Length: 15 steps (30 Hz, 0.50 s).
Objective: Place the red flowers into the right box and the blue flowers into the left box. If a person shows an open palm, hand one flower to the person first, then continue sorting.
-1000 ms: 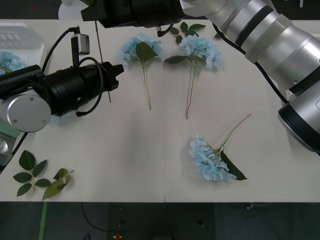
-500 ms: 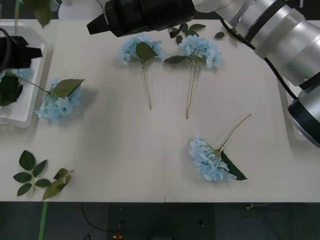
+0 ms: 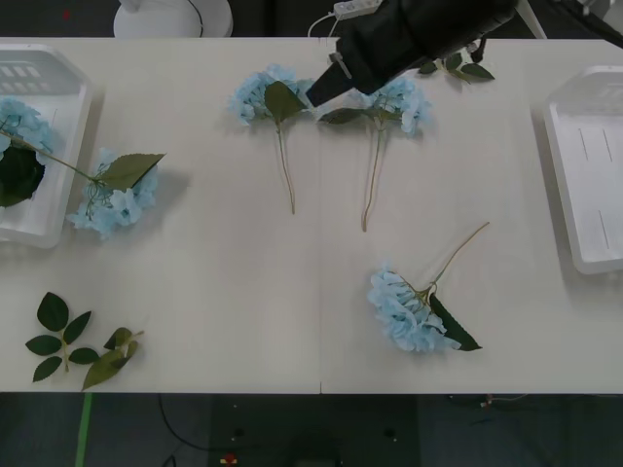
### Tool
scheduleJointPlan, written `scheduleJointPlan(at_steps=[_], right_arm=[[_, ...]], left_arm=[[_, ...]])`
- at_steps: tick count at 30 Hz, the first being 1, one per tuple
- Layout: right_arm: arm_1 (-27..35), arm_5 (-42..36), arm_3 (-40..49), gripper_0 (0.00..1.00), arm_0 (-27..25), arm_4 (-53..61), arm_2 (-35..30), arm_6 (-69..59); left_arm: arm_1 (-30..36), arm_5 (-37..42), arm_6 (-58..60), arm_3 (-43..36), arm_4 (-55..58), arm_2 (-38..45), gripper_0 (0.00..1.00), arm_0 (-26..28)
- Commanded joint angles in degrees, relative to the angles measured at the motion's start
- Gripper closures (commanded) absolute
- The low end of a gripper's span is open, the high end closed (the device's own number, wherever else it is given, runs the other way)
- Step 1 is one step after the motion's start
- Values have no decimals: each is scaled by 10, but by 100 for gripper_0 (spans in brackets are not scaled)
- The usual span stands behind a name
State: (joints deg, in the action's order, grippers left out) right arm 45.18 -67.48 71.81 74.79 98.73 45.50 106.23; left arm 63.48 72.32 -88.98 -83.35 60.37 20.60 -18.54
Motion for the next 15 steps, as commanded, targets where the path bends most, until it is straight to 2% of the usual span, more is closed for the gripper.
scheduleJointPlan(at_steps=[1, 9, 14, 15], right_arm=[[91, 21, 87, 0, -32, 1, 18, 88], [189, 45, 175, 0, -126, -7, 17, 193], [220, 45, 184, 0, -159, -10, 17, 250], [224, 45, 184, 0, -165, -12, 17, 258]], left_arm=[[30, -42, -14, 46, -50, -27, 100, -16], [30, -119, -8, 64, -111, -76, 100, 13], [30, -148, -9, 61, -116, -71, 99, 37], [30, -157, -9, 60, -116, -71, 92, 43]])
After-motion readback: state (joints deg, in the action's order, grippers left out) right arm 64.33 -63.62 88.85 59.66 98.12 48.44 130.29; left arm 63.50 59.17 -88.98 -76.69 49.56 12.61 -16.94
